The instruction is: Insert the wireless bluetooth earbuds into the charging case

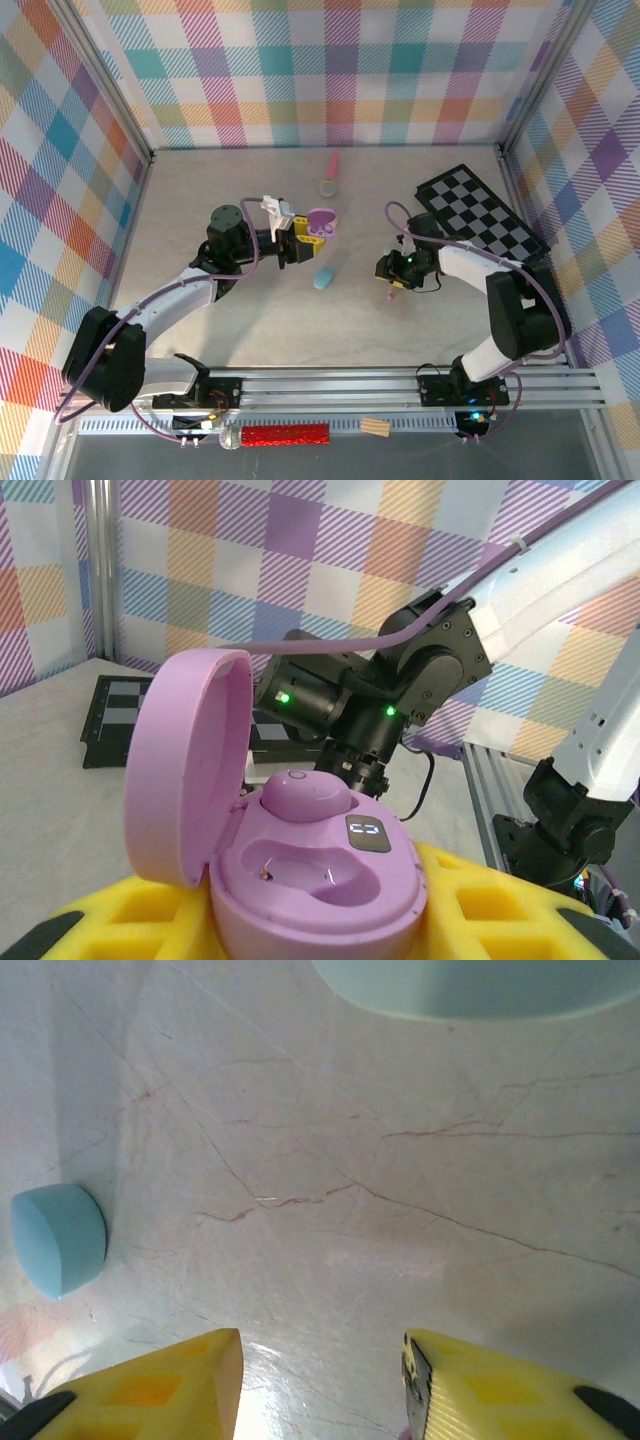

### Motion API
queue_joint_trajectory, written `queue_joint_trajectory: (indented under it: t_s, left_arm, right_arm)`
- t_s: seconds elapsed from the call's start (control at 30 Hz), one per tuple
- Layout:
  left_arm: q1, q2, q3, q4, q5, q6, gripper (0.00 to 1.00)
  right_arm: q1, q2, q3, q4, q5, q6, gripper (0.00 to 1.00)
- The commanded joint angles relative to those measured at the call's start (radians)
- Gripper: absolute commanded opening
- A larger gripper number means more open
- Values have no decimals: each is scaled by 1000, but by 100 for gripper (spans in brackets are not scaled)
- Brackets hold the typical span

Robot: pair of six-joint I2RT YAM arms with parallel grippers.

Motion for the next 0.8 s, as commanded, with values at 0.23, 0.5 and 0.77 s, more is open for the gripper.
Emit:
queue_joint_trajectory:
  t_s: [0.23,0.5,0.77]
  left_arm:
    - [3,-20,-9,22,12,11,39]
    - [6,-14,-26,50,-9,3,39]
    - [12,-6,-37,114,-8,-46,39]
  right_arm:
    - [25,9,14,-2,-96,-22,47]
    - [28,-111,-39,-72,86,-31,57]
    - [29,-62,-84,-59,12,-31,65]
